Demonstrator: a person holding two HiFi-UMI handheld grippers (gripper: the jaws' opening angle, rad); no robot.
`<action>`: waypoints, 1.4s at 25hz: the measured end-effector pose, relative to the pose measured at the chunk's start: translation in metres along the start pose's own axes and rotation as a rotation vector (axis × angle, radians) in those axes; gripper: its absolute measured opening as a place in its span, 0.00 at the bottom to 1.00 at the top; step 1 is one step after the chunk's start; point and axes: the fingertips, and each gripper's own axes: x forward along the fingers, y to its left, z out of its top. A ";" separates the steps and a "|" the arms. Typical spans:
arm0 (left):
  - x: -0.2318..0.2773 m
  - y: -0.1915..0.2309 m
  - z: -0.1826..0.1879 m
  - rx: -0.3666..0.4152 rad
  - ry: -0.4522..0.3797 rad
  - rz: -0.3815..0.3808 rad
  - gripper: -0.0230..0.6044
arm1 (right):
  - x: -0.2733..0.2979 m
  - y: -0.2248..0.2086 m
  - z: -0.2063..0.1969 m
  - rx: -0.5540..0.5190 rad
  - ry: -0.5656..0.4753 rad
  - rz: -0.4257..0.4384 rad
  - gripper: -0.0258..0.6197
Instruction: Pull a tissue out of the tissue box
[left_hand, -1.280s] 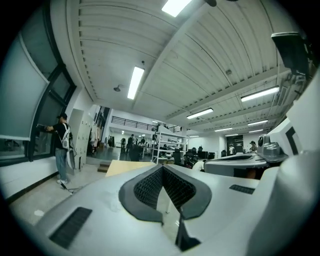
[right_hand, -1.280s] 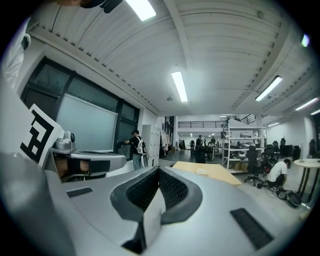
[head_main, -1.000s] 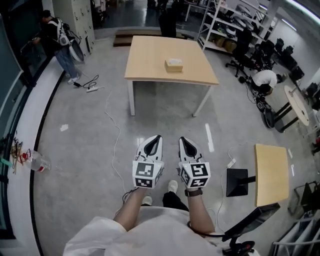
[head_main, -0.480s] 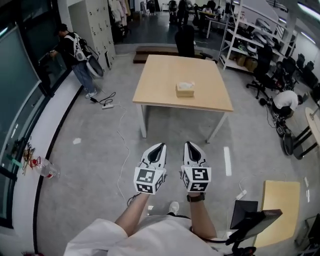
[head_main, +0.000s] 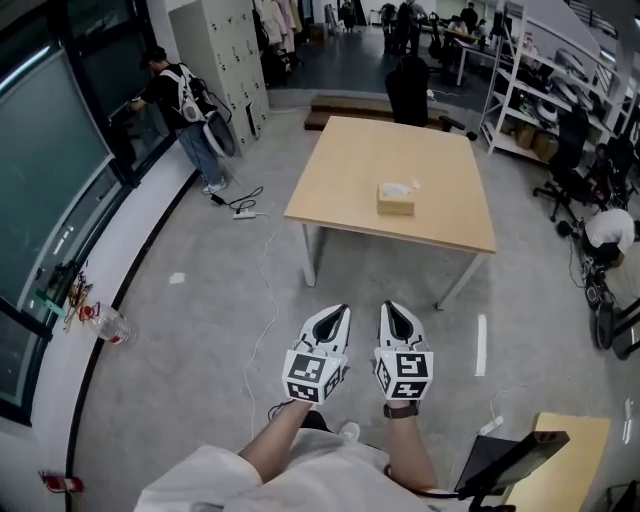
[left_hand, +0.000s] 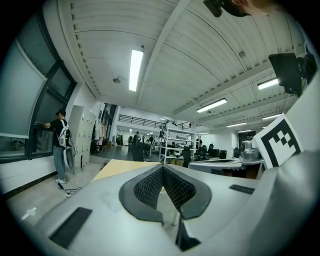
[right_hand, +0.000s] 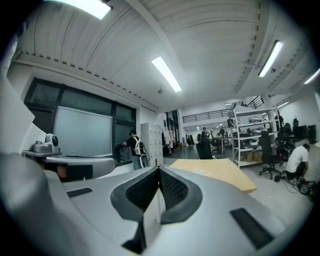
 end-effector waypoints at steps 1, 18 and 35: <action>0.006 0.001 0.000 0.001 0.003 0.005 0.02 | 0.004 -0.007 0.001 0.003 -0.003 -0.001 0.04; 0.233 0.111 0.034 -0.017 -0.073 -0.063 0.02 | 0.209 -0.105 0.051 -0.127 -0.013 -0.033 0.04; 0.455 0.259 0.041 -0.015 -0.070 0.080 0.02 | 0.472 -0.226 0.085 -0.103 -0.058 -0.013 0.04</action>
